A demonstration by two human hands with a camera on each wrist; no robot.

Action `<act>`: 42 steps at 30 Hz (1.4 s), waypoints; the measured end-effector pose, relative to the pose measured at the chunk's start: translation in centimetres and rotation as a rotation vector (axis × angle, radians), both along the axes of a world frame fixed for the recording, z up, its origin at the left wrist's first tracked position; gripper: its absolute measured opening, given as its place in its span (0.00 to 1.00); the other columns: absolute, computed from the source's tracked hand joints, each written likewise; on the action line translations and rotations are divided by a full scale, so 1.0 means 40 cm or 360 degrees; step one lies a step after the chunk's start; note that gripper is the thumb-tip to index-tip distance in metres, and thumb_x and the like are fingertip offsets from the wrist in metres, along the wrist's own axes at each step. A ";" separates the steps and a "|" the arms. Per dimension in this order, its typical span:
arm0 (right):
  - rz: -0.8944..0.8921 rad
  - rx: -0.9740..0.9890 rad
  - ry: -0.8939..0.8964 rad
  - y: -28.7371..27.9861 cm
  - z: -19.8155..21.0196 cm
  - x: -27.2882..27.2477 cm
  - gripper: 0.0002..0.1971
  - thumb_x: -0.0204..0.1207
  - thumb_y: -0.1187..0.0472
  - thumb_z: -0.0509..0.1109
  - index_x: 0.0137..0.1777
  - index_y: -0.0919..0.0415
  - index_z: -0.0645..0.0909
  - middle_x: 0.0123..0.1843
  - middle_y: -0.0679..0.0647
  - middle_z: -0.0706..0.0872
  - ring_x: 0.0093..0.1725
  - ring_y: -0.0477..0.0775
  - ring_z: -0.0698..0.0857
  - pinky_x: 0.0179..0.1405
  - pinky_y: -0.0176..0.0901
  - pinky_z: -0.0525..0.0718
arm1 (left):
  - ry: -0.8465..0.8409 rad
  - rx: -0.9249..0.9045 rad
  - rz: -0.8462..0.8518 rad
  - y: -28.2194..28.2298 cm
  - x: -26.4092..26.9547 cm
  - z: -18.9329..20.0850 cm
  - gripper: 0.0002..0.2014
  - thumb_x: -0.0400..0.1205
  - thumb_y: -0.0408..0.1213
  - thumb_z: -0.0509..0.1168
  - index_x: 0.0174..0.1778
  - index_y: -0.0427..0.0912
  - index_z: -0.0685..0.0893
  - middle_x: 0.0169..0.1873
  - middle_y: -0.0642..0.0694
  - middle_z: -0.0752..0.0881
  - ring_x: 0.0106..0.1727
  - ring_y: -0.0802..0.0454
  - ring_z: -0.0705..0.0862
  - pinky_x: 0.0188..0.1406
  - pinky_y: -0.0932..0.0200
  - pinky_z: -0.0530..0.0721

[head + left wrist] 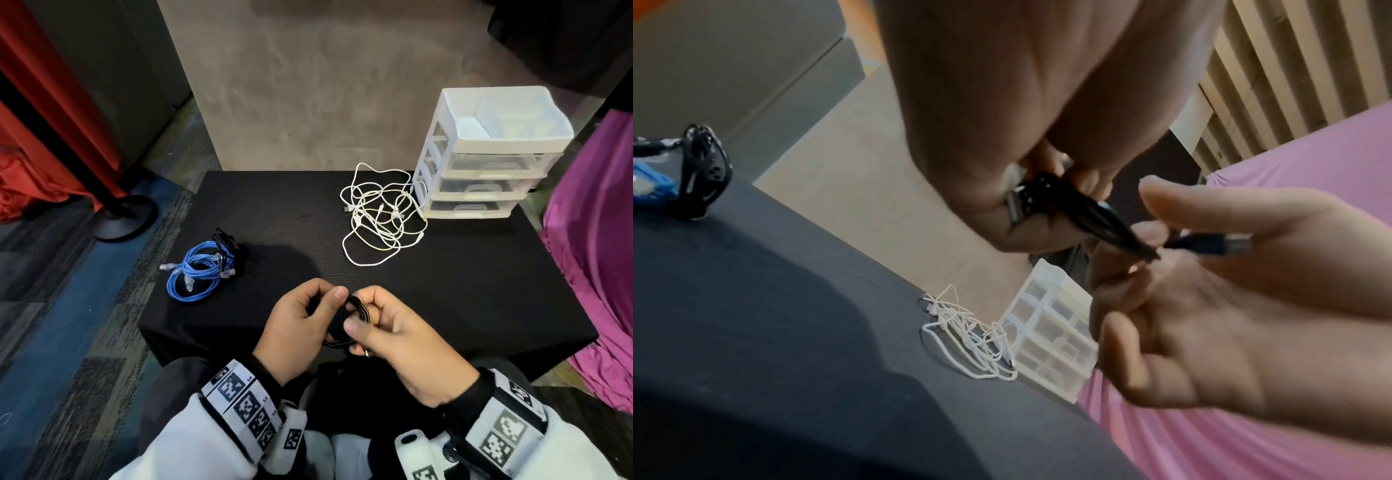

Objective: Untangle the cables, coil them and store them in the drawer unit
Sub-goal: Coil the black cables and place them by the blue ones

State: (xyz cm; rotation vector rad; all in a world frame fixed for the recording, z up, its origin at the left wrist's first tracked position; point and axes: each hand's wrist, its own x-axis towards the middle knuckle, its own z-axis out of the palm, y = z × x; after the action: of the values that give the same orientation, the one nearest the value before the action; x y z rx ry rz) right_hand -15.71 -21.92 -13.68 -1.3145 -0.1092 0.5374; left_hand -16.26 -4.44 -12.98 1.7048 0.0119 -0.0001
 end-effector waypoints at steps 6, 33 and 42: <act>0.0250 -0.0353 -0.0491 -0.040 0.009 0.019 0.18 0.84 0.74 0.70 0.68 0.54 0.83 0.50 0.53 0.91 0.50 0.49 0.86 0.59 0.41 0.83 | 0.0286 -0.0278 0.0033 0.011 0.002 0.012 0.15 0.87 0.46 0.68 0.40 0.40 0.88 0.21 0.50 0.77 0.24 0.57 0.75 0.32 0.57 0.86; -0.0010 -0.0425 0.0010 0.018 -0.115 0.126 0.07 0.83 0.58 0.76 0.58 0.55 0.91 0.45 0.52 0.88 0.47 0.45 0.84 0.49 0.40 0.82 | 0.0555 -0.0250 0.0343 0.132 0.056 -0.092 0.05 0.88 0.33 0.67 0.50 0.41 0.88 0.38 0.41 0.88 0.42 0.50 0.88 0.45 0.45 0.92; -0.0278 -0.1378 -0.0622 -0.005 -0.215 0.298 0.03 0.79 0.54 0.78 0.48 0.50 0.88 0.51 0.49 0.90 0.51 0.51 0.88 0.62 0.45 0.83 | 0.0377 0.0252 0.0984 0.424 0.301 -0.084 0.08 0.77 0.48 0.76 0.37 0.49 0.93 0.33 0.48 0.90 0.37 0.44 0.88 0.47 0.40 0.91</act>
State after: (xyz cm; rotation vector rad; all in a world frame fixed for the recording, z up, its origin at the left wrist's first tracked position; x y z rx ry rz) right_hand -3.79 -22.13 -22.28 -2.2441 -0.0834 0.1558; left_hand -4.22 12.53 -16.33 1.7886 0.7293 0.2650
